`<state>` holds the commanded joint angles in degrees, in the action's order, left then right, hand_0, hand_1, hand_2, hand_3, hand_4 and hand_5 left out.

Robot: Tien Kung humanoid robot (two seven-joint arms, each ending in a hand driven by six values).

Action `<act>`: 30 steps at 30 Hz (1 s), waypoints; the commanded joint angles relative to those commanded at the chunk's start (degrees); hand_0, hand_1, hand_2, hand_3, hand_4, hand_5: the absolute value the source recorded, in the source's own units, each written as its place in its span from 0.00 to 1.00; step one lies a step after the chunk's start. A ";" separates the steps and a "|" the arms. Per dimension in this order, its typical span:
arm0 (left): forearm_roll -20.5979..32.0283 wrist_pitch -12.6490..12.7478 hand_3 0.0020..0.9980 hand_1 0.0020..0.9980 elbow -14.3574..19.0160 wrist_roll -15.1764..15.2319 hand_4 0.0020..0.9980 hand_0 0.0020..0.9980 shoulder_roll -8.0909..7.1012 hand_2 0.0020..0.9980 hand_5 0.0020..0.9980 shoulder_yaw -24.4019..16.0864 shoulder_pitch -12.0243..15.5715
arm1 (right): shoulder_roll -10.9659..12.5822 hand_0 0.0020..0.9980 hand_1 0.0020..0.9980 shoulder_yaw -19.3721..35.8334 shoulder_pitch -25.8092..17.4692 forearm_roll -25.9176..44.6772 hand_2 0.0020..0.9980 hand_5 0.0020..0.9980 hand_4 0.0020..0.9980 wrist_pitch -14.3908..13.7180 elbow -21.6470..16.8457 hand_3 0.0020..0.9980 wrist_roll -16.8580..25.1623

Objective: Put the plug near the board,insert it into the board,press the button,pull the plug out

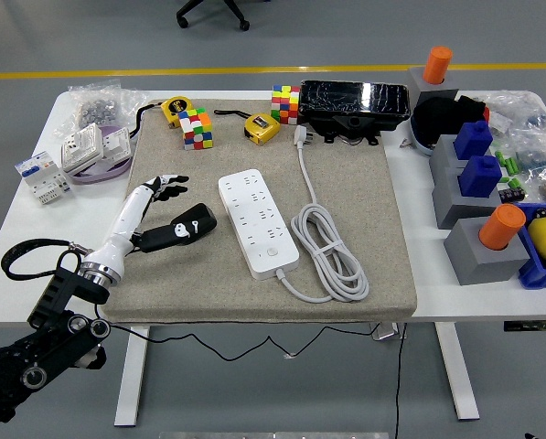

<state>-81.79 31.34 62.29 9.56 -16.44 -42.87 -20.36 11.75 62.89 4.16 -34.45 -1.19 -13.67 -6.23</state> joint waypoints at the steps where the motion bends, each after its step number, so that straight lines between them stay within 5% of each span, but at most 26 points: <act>1: -0.68 0.20 0.75 0.71 -0.36 -0.15 0.98 0.70 0.11 0.69 0.39 0.07 -0.11 | 0.00 0.53 0.64 0.02 -0.01 0.00 0.66 0.42 0.90 0.00 -0.01 0.56 0.00; 8: -5.80 0.66 0.75 0.71 -3.45 -2.00 0.98 0.70 1.31 0.70 0.34 1.05 -1.08 | -0.01 0.53 0.64 0.01 -0.11 0.09 0.66 0.42 0.90 -0.01 -0.01 0.56 0.01; 20: -6.08 1.84 0.72 0.71 -7.78 -2.87 0.97 0.70 3.53 0.68 0.33 3.53 -3.21 | 0.02 0.53 0.64 0.00 0.02 0.11 0.66 0.42 0.90 -0.03 -0.09 0.56 0.01; 26: -6.01 2.81 0.68 0.69 -10.24 -4.04 0.96 0.68 4.90 0.64 0.31 4.22 -4.44 | -0.02 0.53 0.64 -0.31 -0.03 0.28 0.66 0.42 0.90 -0.02 -0.05 0.56 0.01; 27: -6.20 2.75 0.58 0.59 -10.48 -4.35 0.84 0.60 5.05 0.52 0.23 4.19 -4.51 | -0.03 0.53 0.64 -0.34 -0.04 0.29 0.66 0.42 0.90 -0.03 -0.06 0.56 0.02; 30: -6.14 2.60 0.58 0.59 -11.40 -5.08 0.84 0.60 5.50 0.52 0.23 4.31 -4.89 | -0.04 0.53 0.64 -0.54 0.00 0.35 0.66 0.42 0.90 -0.11 -0.07 0.56 0.13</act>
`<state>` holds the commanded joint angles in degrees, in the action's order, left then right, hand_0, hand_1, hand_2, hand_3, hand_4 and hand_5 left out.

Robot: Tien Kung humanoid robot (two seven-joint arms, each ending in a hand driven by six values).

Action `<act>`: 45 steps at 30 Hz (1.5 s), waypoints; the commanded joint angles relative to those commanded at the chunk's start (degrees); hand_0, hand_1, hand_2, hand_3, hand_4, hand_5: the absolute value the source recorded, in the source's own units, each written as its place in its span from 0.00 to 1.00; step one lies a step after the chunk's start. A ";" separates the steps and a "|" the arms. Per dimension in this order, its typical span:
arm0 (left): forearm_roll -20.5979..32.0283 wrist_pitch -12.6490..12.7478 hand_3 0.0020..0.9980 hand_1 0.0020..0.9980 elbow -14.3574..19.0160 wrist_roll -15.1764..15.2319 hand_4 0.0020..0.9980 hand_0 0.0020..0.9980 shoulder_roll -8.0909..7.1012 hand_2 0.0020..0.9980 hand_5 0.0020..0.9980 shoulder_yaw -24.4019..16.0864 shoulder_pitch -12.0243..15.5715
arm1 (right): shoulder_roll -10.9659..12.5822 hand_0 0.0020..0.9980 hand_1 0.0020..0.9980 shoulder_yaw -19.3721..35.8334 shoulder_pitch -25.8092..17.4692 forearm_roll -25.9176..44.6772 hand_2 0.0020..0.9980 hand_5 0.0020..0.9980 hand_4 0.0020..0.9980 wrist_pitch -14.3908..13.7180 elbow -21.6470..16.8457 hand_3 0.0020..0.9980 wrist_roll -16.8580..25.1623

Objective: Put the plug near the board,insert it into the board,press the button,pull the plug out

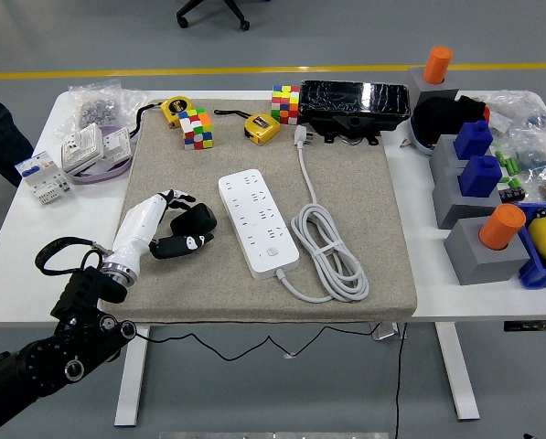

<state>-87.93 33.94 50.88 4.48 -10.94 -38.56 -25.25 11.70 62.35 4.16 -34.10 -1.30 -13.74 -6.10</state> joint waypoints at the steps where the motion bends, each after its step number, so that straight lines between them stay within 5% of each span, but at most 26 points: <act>1: 0.06 -0.09 0.58 0.59 -0.28 -0.22 0.84 0.60 0.12 0.52 0.23 0.15 -0.14 | -0.01 0.53 0.64 -0.02 0.02 0.03 0.66 0.42 0.90 -0.02 0.00 0.56 0.04; 2: 0.01 -0.14 0.58 0.59 -0.46 -0.40 0.84 0.60 0.20 0.52 0.23 0.23 -0.22 | -0.03 0.53 0.64 -0.01 0.04 0.03 0.66 0.42 0.90 -0.06 0.01 0.56 0.09; 3: 0.02 -0.03 0.55 0.46 -0.60 -0.45 0.75 0.51 0.26 0.49 0.18 0.29 -0.28 | -0.04 0.53 0.64 0.05 0.05 0.01 0.66 0.42 0.90 -0.10 -0.01 0.56 0.14; 8: 0.24 0.40 0.55 0.46 -0.86 -0.62 0.75 0.51 0.52 0.49 0.18 0.51 -0.64 | 0.01 0.53 0.64 0.06 0.00 0.06 0.66 0.42 0.90 -0.18 0.06 0.56 0.23; 9: 0.54 0.56 0.52 0.34 -0.91 -0.55 0.59 0.38 0.57 0.41 0.07 0.56 -0.70 | 0.03 0.53 0.64 0.08 -0.02 0.02 0.66 0.42 0.90 -0.20 0.06 0.56 0.25; 17: 0.39 1.01 0.50 0.31 0.06 -0.50 0.56 0.36 0.55 0.38 0.01 0.48 -0.59 | 0.02 0.53 0.64 0.11 -0.05 -0.08 0.66 0.42 0.90 -0.38 -0.04 0.56 0.55; 26: 4.50 -1.23 0.50 0.31 3.31 5.30 0.54 0.35 0.40 0.37 0.00 1.73 -1.91 | 0.04 0.53 0.64 0.09 0.00 -0.04 0.66 0.42 0.90 -0.41 -0.01 0.56 0.62; 35: 5.81 -2.30 0.51 0.32 1.21 5.91 0.55 0.36 2.28 0.38 0.00 5.21 -3.76 | 0.02 0.53 0.64 0.04 0.07 -0.14 0.65 0.42 0.90 -0.43 -0.25 0.55 0.70; 45: 6.31 -1.96 0.51 0.32 -0.17 6.26 0.55 0.36 2.35 0.38 0.01 6.17 -5.05 | 0.08 0.53 0.64 0.01 0.02 -0.05 0.65 0.41 0.90 -0.44 -0.15 0.55 0.66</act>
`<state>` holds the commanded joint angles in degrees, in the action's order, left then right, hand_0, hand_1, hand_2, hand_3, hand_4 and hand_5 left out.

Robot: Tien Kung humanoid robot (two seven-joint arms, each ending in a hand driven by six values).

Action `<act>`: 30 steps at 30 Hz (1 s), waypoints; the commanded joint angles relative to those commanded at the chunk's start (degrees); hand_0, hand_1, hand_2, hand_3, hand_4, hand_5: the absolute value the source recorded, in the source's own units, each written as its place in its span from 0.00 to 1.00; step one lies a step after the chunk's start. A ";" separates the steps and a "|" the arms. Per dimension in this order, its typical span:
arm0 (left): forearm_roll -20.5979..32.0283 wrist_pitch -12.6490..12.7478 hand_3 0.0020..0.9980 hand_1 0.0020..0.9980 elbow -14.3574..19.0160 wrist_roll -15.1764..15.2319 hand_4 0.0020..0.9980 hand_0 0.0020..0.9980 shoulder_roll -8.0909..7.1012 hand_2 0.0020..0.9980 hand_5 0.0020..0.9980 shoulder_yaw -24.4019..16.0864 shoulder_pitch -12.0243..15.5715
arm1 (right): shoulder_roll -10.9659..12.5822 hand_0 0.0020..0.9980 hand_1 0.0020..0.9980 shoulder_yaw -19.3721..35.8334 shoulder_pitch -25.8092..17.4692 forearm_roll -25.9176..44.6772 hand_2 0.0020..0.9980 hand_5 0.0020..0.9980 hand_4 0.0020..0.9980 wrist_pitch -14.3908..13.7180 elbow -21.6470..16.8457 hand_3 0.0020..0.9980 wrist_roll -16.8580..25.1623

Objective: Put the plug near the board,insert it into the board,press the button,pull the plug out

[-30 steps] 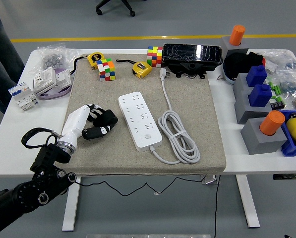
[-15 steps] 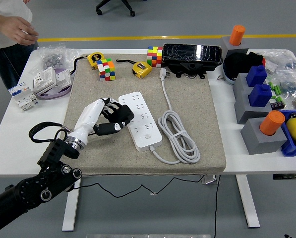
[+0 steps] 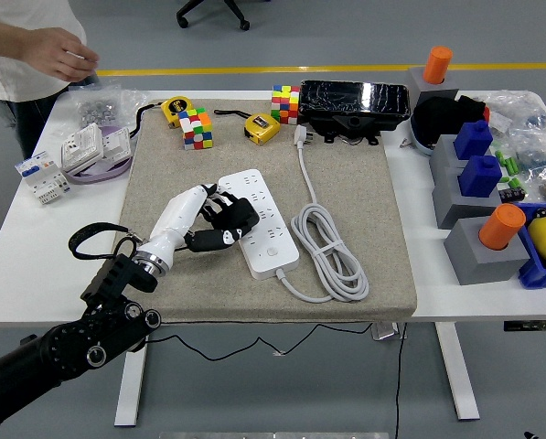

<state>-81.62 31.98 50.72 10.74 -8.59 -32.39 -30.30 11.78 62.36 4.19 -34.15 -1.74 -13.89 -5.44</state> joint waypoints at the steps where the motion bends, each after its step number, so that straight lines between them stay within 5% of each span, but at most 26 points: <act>1: 0.02 0.02 0.51 0.32 -0.04 0.02 0.55 0.36 0.00 0.38 0.01 0.01 0.00 | 0.00 0.53 0.64 0.02 0.00 -0.03 0.65 0.41 0.90 0.00 -0.02 0.55 0.00; 30: -1.48 -0.14 0.51 0.32 -2.50 -0.37 0.55 0.37 -0.05 0.38 0.01 0.39 -0.77 | -0.14 0.52 0.64 -0.14 0.01 -0.13 0.65 0.41 0.90 0.01 -0.21 0.55 0.07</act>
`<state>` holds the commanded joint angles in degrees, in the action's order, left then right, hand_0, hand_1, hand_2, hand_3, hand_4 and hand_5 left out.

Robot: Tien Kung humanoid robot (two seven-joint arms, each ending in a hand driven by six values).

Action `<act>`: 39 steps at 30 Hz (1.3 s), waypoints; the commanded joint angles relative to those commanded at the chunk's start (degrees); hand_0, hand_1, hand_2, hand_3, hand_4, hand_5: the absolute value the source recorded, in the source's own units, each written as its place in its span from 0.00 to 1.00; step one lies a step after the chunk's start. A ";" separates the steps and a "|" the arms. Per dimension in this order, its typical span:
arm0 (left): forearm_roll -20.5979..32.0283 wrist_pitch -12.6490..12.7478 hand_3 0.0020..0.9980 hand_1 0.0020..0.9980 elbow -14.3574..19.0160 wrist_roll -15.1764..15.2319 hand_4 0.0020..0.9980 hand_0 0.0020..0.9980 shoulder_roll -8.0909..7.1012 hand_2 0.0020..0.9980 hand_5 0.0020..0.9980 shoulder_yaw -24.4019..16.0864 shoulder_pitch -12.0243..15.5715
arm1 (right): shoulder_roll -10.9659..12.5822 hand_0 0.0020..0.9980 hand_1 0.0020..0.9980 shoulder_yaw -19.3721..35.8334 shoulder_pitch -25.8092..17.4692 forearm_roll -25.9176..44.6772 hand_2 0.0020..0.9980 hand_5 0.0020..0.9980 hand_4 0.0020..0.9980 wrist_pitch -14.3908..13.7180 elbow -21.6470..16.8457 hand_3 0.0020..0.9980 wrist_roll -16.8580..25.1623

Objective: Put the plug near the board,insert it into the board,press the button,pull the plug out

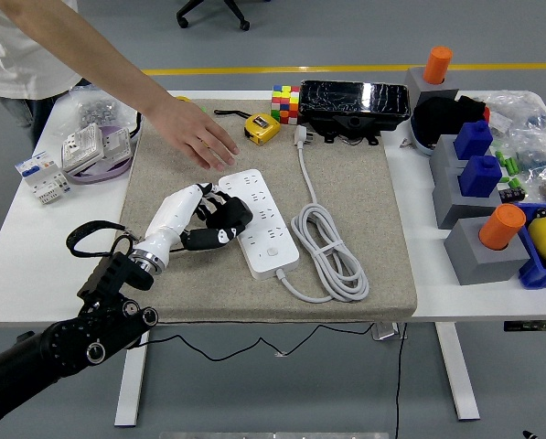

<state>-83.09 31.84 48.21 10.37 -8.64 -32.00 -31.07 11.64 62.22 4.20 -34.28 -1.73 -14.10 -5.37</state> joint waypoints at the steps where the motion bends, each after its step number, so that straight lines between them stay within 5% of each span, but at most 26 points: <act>1: -0.49 -0.08 0.51 0.32 -0.10 -0.12 0.55 0.37 -0.03 0.38 0.01 -0.11 0.00 | 0.01 0.52 0.64 0.02 0.02 -0.02 0.65 0.41 0.90 0.00 -0.01 0.55 0.00; 29: -2.19 -3.20 0.50 0.32 0.05 0.49 0.55 0.37 -0.93 0.38 0.00 -1.18 0.45 | -0.01 0.52 0.64 0.49 0.06 -0.39 0.65 0.41 0.90 -0.20 -0.33 0.55 0.23; 30: -2.01 -3.66 0.58 0.53 0.03 0.43 0.83 0.52 -0.95 0.54 0.12 -1.35 0.49 | -0.01 0.52 0.64 0.50 0.03 -0.39 0.65 0.41 0.90 -0.21 -0.32 0.55 0.24; 35: -1.57 -4.35 0.58 0.53 -0.08 0.63 0.83 0.52 -0.97 0.54 0.12 -1.73 0.54 | -0.06 0.52 0.64 0.38 -0.06 -0.31 0.65 0.41 0.90 -0.18 -0.22 0.55 0.21; 36: -1.49 -4.41 0.69 0.65 -0.07 0.73 0.99 0.59 -0.99 0.65 0.21 -1.81 0.57 | -0.08 0.52 0.64 0.39 -0.07 -0.33 0.65 0.41 0.89 -0.19 -0.24 0.55 0.23; 39: -1.36 -4.60 0.69 0.65 -0.09 0.86 0.99 0.59 -1.02 0.65 0.21 -1.92 0.68 | -0.09 0.52 0.64 0.36 -0.09 -0.36 0.65 0.41 0.89 -0.18 -0.29 0.55 0.24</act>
<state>-84.46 27.24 48.12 11.23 -9.66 -33.92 -30.39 11.55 62.58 4.11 -34.64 -1.91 -14.39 -5.13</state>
